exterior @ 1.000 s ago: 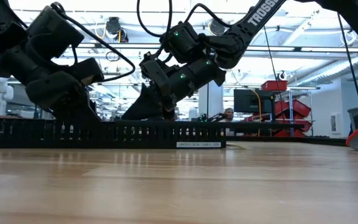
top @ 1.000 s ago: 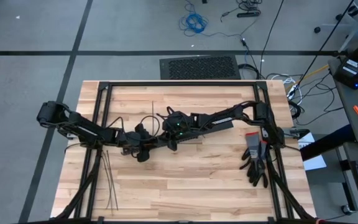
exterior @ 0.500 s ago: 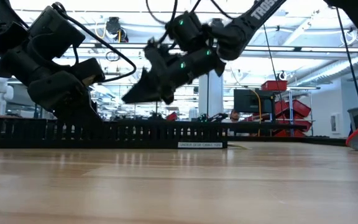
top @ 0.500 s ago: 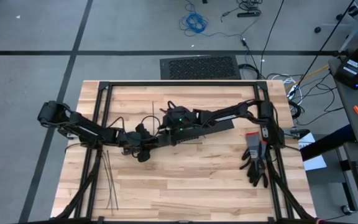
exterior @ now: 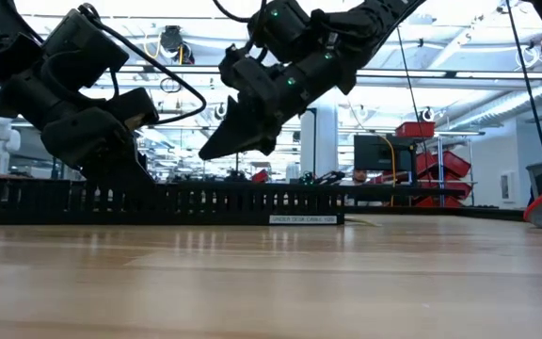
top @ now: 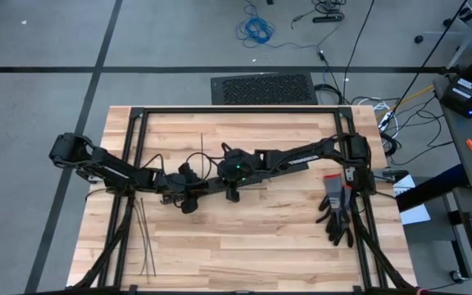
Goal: Ziptie cables
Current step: Close the black cable duct
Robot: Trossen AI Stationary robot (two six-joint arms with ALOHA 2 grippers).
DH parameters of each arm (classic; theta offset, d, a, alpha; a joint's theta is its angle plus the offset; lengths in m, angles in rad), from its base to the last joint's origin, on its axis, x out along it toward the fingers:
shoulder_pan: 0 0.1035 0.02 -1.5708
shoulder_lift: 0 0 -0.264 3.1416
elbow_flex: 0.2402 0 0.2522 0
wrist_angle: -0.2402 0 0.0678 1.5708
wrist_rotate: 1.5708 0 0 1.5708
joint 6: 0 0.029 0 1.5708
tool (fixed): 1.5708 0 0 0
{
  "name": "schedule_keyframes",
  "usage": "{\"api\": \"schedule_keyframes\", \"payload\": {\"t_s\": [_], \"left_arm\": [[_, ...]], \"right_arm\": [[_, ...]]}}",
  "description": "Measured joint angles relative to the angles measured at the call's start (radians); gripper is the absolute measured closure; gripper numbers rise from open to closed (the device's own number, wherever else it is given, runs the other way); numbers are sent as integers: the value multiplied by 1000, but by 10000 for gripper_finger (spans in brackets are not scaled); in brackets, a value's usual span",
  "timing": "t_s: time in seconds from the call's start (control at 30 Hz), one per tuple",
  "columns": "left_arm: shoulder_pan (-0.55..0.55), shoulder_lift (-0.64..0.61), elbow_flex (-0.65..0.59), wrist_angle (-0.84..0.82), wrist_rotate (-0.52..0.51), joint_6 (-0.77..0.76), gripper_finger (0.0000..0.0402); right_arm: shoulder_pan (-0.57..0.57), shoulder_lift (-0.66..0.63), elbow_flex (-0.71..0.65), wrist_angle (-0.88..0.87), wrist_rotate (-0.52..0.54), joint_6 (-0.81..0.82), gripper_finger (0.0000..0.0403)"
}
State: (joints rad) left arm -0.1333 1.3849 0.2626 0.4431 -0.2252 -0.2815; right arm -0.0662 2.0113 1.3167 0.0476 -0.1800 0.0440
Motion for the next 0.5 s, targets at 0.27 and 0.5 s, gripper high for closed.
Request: {"api": "schedule_keyframes", "payload": {"t_s": [0.27,0.5], "left_arm": [[0,0,-1,0,0,0,163],[0,0,-1,0,0,0,163]], "right_arm": [[2,1,0,-3,31,12,403],[0,38,0,-24,32,28,403]]}}
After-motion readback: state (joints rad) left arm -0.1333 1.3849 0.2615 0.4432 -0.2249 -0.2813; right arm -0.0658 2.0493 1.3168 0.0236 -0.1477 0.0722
